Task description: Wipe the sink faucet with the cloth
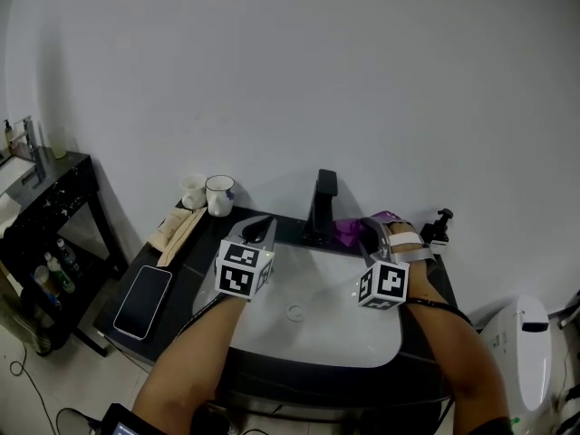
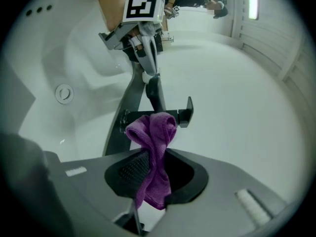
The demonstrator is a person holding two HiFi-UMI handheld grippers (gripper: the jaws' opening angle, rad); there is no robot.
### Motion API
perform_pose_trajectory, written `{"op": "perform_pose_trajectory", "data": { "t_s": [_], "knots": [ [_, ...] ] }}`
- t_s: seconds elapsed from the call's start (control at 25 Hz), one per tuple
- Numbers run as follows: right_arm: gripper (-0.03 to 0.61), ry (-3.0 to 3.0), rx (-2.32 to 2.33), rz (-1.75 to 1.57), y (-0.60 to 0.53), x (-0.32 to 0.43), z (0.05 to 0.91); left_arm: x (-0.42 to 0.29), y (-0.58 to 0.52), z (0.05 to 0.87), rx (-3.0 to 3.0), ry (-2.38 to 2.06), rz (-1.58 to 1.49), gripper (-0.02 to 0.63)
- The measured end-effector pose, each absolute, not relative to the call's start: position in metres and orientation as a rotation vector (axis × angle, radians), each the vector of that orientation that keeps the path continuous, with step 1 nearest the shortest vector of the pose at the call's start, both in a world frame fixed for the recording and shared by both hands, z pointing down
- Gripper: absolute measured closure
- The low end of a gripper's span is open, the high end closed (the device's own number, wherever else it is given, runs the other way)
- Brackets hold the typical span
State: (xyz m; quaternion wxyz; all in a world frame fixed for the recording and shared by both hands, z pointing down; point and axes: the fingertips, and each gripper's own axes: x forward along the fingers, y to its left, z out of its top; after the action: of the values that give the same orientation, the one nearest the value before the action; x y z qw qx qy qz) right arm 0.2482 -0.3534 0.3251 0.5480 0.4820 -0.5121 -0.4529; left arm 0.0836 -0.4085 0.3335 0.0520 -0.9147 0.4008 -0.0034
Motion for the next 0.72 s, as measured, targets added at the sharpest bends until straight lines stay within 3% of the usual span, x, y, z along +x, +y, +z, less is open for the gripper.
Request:
{"op": "perform_pose_trajectory", "data": {
  "t_s": [0.4, 0.72],
  "knots": [
    [0.486, -1.134, 1.319, -0.995, -0.404, 0.277, 0.249, 0.086, -0.409, 0.333, -2.798, 1.208, 0.006, 0.597],
    [0.486, -1.118, 1.213, -0.971, -0.423, 0.258, 0.276, 0.094, -0.403, 0.330, -2.778, 1.157, -0.001, 0.597]
  ]
}}
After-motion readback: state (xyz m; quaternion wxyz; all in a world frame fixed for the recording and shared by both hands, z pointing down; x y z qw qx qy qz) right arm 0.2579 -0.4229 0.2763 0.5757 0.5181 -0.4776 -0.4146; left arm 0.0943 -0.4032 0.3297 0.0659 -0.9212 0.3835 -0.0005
